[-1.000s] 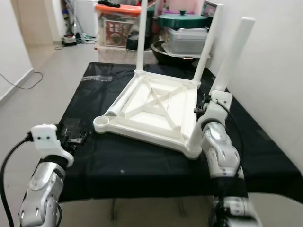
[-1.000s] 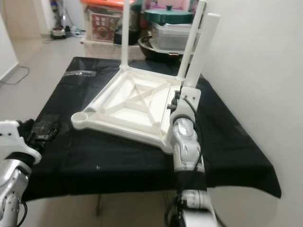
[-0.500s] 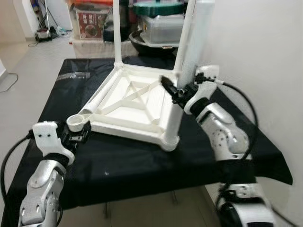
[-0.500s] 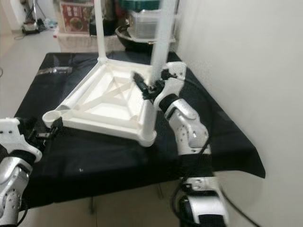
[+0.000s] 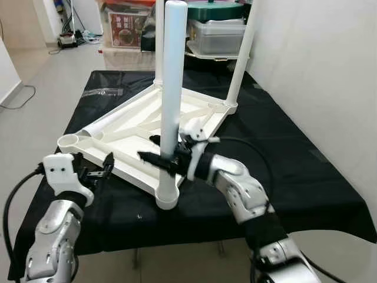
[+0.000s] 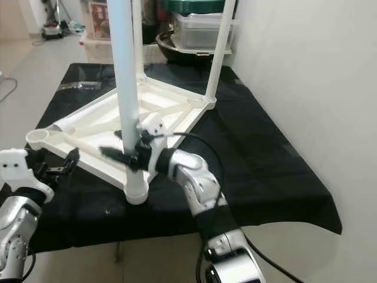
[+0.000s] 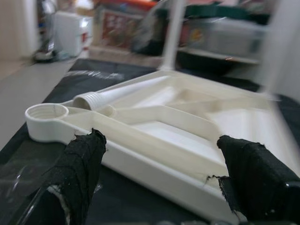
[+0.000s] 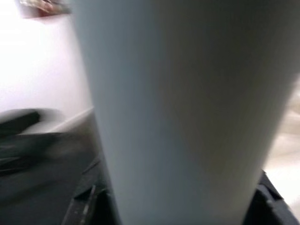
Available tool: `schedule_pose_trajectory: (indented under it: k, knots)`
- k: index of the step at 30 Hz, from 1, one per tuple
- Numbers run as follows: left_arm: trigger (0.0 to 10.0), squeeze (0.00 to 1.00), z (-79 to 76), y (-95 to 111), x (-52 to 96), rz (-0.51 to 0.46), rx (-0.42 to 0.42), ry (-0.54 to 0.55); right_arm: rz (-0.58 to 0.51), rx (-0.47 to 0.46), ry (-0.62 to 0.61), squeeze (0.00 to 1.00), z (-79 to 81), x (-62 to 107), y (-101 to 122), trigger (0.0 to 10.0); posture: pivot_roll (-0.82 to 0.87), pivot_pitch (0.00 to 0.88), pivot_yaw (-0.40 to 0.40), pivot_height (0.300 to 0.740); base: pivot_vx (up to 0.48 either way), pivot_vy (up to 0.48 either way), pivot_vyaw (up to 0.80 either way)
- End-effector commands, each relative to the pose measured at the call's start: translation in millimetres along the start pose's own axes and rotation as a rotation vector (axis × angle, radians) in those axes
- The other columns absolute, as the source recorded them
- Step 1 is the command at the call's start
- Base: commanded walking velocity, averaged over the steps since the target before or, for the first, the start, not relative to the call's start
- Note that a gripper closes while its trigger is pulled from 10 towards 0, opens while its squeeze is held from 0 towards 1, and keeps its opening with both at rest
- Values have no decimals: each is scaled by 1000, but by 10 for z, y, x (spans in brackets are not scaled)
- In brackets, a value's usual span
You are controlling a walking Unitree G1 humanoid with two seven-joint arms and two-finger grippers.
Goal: Building children table
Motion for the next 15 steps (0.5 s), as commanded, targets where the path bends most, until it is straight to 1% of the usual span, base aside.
schedule_pose_trajectory:
  k: [1, 2, 3, 4, 5, 6, 7, 8, 9, 10, 11, 12, 13, 14, 15]
  knots:
    - [10000, 0, 28, 9, 21, 3, -16, 6, 86, -30, -363, 0, -507, 117, -210, 0, 82, 0, -85, 740, 0, 0, 0]
    - [10000, 0, 28, 9, 21, 3, -16, 6, 86, -30, -363, 0, -507, 117, -210, 0, 82, 0, -85, 740, 0, 0, 0]
    - [10000, 0, 26, 14, 27, 1, -15, 7, 137, -87, -737, 0, -1025, 480, -400, 0, 76, 0, -82, 740, 0, 0, 0]
    - [10000, 0, 24, 18, 30, -1, -14, 8, 171, -125, -973, 0, -1316, 818, -537, 0, 76, 0, -82, 740, 0, 0, 0]
    - [10000, 0, 27, 23, 34, -3, -14, 9, 183, -131, -1105, 0, -1472, 1084, -618, 0, 67, 0, -74, 740, 0, 0, 0]
    - [10000, 0, 28, 26, 36, -3, -13, 10, 185, -110, -1191, 0, -1564, 1293, -650, 0, 67, 0, -74, 740, 0, 0, 0]
    - [10000, 0, 31, 28, 39, -3, -13, 9, 174, -69, -1225, 0, -1578, 1411, -625, 0, 53, 0, -66, 740, 0, 0, 0]
    - [10000, 0, 32, 29, 41, -3, -13, 8, 167, -40, -1247, 0, -1580, 1487, -604, 0, 53, 0, -66, 740, 0, 0, 0]
    - [10000, 0, 32, 29, 41, -3, -13, 8, 167, -40, -1247, 0, -1580, 1487, -604, 0, 53, 0, -66, 740, 0, 0, 0]
    - [10000, 0, 28, 28, 37, -2, -14, 7, 162, -16, -1255, 0, -1540, 1540, -574, 0, 42, 0, -58, 740, 0, 0, 0]
    - [10000, 0, 24, 28, 31, -1, -14, 5, 168, -1, -1238, 0, -1478, 1542, -561, 0, 38, 0, -54, 740, 0, 0, 0]
    - [10000, 0, 24, 28, 31, -1, -14, 5, 168, -1, -1238, 0, -1478, 1542, -561, 0, 38, 0, -54, 740, 0, 0, 0]
    - [10000, 0, 21, 29, 25, -1, -15, 4, 170, -3, -1201, 0, -1408, 1502, -552, 1412, 36, 0, -53, 740, 0, 0, 0]
    - [10000, 0, 21, 29, 25, -1, -15, 4, 170, -3, -1201, 0, -1408, 1502, -552, 1412, 36, 0, -53, 740, 0, 0, 0]
    - [10000, 0, 21, 29, 18, -1, -15, 3, 155, -11, -1133, 0, -1321, 1377, -529, 10000, 35, 0, -51, 740, 0, 0, 0]
Point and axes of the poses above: a point about 5 cm out from each wrist's last joint towards the gripper, its own x axis pointing back from the gripper into the wrist, its own y axis along the axis of the wrist's last joint, z = x × y, the point moved 4 cm from there along -x, pointing out of the wrist towards the gripper, and after that the axes turned 2 degrees about -x, right-handed, at the moved point
